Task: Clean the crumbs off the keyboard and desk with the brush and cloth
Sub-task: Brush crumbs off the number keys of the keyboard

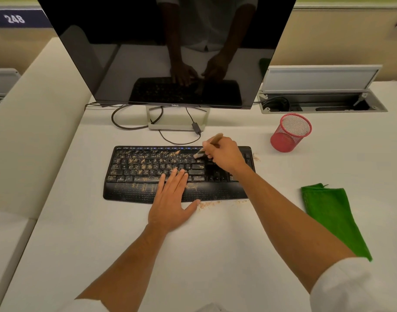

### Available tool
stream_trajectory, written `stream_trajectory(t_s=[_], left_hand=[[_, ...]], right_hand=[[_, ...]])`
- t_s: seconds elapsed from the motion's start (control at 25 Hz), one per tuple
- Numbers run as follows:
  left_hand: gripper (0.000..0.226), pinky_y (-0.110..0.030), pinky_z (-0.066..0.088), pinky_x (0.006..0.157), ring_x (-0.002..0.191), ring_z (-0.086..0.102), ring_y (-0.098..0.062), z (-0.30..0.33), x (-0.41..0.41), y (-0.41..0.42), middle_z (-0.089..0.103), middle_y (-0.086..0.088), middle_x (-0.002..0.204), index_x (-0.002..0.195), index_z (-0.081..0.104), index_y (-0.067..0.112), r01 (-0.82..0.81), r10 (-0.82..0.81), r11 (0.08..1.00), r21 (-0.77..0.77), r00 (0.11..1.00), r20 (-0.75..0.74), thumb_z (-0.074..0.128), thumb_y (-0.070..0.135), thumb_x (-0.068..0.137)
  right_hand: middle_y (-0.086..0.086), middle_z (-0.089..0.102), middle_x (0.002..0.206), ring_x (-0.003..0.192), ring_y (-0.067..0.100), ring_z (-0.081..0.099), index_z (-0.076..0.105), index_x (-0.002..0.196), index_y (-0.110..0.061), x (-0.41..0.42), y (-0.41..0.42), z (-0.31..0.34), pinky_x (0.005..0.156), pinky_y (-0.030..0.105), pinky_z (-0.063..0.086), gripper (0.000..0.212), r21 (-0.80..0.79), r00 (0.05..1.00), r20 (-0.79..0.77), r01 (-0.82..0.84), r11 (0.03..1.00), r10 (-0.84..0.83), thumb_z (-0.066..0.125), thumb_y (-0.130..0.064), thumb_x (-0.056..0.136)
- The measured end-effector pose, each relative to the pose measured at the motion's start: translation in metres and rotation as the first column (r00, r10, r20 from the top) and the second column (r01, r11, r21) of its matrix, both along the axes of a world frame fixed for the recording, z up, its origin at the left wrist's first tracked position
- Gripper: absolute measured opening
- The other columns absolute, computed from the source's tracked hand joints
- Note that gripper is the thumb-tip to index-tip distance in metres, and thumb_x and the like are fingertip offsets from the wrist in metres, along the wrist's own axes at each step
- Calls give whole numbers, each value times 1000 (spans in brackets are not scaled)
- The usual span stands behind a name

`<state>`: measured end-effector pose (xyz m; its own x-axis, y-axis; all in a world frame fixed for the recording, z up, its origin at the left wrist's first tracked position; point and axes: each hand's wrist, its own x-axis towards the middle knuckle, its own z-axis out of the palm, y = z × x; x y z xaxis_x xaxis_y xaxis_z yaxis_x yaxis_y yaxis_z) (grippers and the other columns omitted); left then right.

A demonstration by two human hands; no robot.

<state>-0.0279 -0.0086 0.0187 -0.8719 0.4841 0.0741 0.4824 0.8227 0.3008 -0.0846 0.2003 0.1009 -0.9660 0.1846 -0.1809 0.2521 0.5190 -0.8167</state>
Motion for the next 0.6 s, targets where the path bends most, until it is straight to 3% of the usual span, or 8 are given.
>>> stream_trajectory(t_s=[0.12,0.24,0.32,0.44,0.52,0.6], left_hand=[[83,-41,-5,123,151,-7,-8,1,0,-1,11,5,165,157,20,17,0,0,1000,-13,1000,12,37,67,93],[83,-42,-6,123,151,-10,-7,0,-1,-1,9,5,165,157,19,18,-2,2,1000,-17,1000,21,36,68,93],[83,-42,-6,123,151,-9,-7,1,-1,0,10,5,165,157,20,18,-3,4,1000,-14,1000,25,37,67,93],[83,-42,-5,123,151,-8,-7,1,0,0,11,5,165,157,21,17,-5,5,1000,-15,1000,14,38,67,93],[82,-41,-5,123,151,-8,-8,1,0,0,12,4,165,157,21,17,-3,3,1000,-12,1000,8,40,66,93],[82,-42,-5,123,151,-7,-8,1,0,0,12,4,164,156,22,16,-5,5,1000,-10,1000,8,40,66,93]], right_hand=[[4,71,85,83,20,68,69,89,-14,5,20,3,82,43,57,32,-70,980,-41,189,979,-193,53,-39,101],[4,66,77,71,15,62,62,83,-8,10,38,8,63,30,45,32,10,940,-88,330,944,-328,53,-34,100],[0,63,71,63,6,56,59,83,-9,13,38,9,56,22,38,27,154,964,-87,260,953,-249,52,-29,100],[-2,64,72,66,8,57,63,90,-9,10,21,2,62,21,42,27,267,993,-71,112,957,-96,51,-30,101],[-2,66,76,71,10,60,68,92,-9,6,9,-6,64,16,43,30,182,998,-45,51,982,-44,52,-32,102],[2,71,78,74,14,66,72,90,-8,3,5,-11,72,25,53,32,-112,993,-21,117,987,-120,55,-32,101]])
